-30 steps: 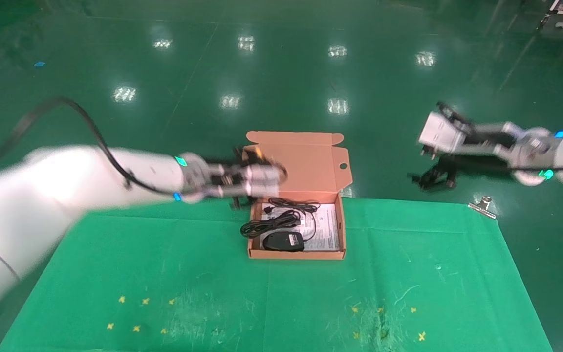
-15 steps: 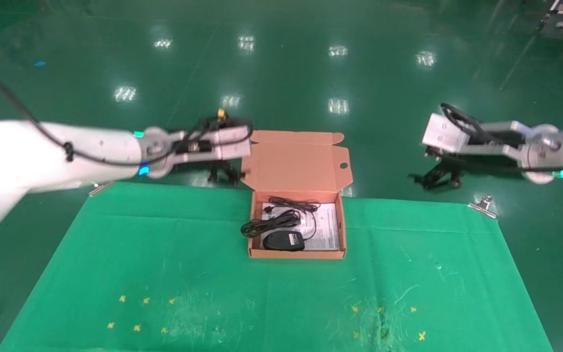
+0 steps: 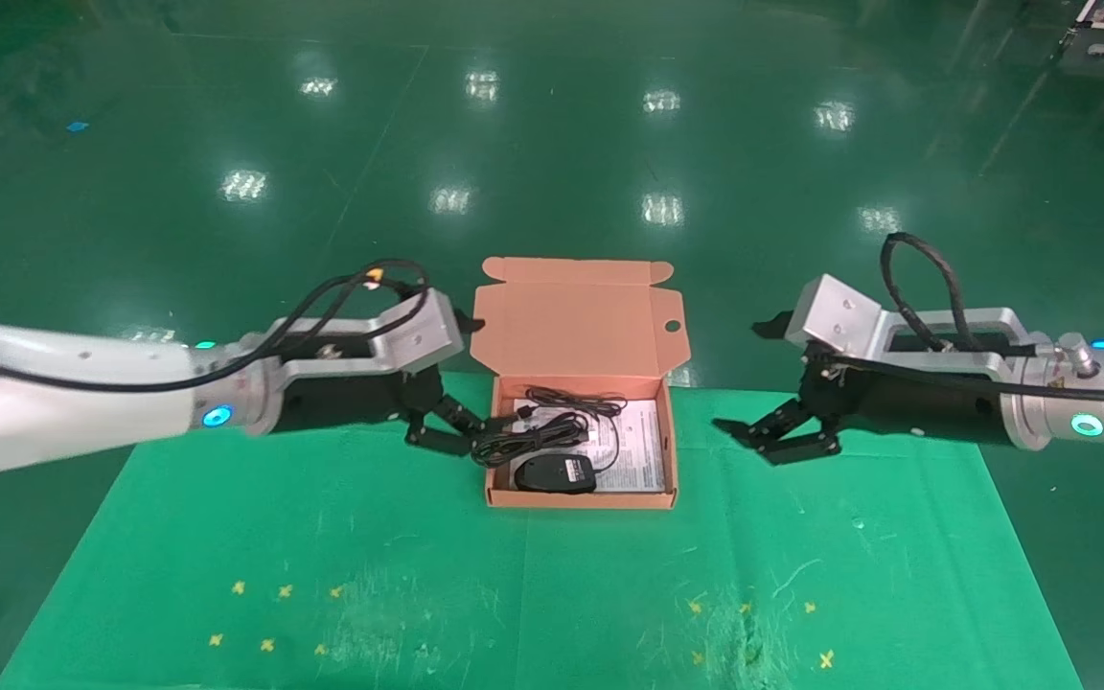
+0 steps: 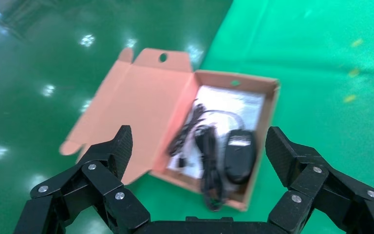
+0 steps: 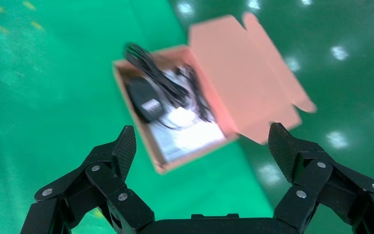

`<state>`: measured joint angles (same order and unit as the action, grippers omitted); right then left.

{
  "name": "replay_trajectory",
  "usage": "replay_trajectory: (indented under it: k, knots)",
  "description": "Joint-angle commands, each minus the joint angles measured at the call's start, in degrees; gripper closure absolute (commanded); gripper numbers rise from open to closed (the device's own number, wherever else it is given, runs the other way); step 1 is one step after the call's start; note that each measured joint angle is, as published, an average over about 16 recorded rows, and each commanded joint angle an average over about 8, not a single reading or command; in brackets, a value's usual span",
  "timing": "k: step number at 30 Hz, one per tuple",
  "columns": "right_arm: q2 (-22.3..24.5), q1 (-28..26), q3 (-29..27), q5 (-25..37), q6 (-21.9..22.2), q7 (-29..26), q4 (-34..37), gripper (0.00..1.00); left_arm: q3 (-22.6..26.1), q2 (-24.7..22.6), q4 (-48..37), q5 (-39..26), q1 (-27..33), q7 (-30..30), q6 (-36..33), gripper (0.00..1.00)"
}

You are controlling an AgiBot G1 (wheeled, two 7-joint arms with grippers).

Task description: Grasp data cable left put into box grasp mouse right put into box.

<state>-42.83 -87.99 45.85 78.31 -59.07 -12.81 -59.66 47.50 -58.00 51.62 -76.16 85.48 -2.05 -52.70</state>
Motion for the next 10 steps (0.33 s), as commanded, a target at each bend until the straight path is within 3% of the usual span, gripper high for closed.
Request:
replay_trajectory:
  k: [1, 10]
  knots:
    - [0.41, 1.38, -1.56, -1.9, -1.39, 0.11, -0.73, 0.0, -1.67, 1.22, 1.17, 1.82, -1.27, -0.46, -1.75, 0.0]
    - [1.93, 6.52, -7.36, -9.0, -6.57, 0.51, -3.44, 0.0, -7.92, 5.78, 5.52, 8.63, -6.02, -2.19, -8.3, 0.0]
